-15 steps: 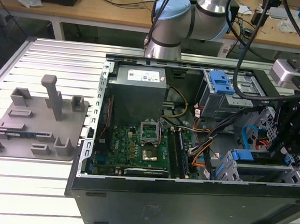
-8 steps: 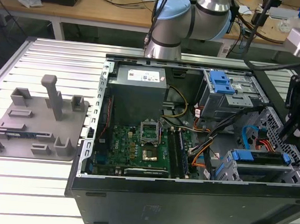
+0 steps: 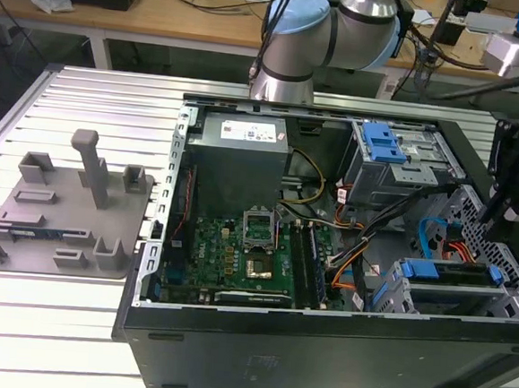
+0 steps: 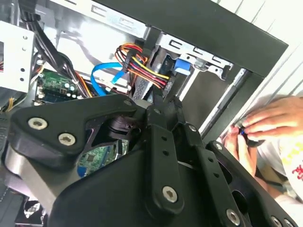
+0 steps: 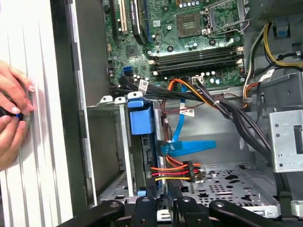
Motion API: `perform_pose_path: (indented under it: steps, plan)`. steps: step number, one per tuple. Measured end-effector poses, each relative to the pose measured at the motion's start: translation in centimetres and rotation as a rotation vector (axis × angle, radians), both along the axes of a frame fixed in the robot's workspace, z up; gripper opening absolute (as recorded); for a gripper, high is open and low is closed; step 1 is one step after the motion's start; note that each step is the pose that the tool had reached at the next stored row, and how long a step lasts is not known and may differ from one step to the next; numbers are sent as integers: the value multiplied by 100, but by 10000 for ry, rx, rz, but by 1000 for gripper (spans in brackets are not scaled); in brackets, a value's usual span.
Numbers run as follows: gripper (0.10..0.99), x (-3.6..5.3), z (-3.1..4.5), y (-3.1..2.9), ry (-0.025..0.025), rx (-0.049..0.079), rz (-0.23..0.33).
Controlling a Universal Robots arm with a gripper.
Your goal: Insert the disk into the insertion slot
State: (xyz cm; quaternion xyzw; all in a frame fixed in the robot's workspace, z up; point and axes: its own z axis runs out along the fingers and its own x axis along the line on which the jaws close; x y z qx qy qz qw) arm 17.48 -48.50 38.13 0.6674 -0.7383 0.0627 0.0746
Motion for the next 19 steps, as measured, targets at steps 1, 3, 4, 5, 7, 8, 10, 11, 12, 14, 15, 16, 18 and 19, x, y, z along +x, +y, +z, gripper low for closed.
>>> perform_pose_path:
  steps: [1,3,4,5,7,8,10,11,12,14,15,16,18,19]
  plan:
    - [243,0,-1,34,24,-168,0]
    - [243,0,-2,97,92,-509,1]
    - [243,-6,-3,177,152,-873,-1]
    - [243,-16,-6,202,154,-958,-2]
    - [243,-86,-20,240,157,-1129,-1]
    - [243,-131,-29,243,156,-1169,-2]
    - [243,-195,-43,245,156,-1241,-3]
    - [243,-213,-52,246,156,-1297,-4]
    - [243,-231,-66,249,156,-1416,-5]
    - [243,-262,-98,255,156,-1555,-5]
    - [243,-273,-108,261,156,-1583,-5]
    - [243,-293,-125,307,156,-1611,0]
    - [243,-304,-138,357,154,-1625,19]
    - [243,-309,-142,371,153,-1634,35]
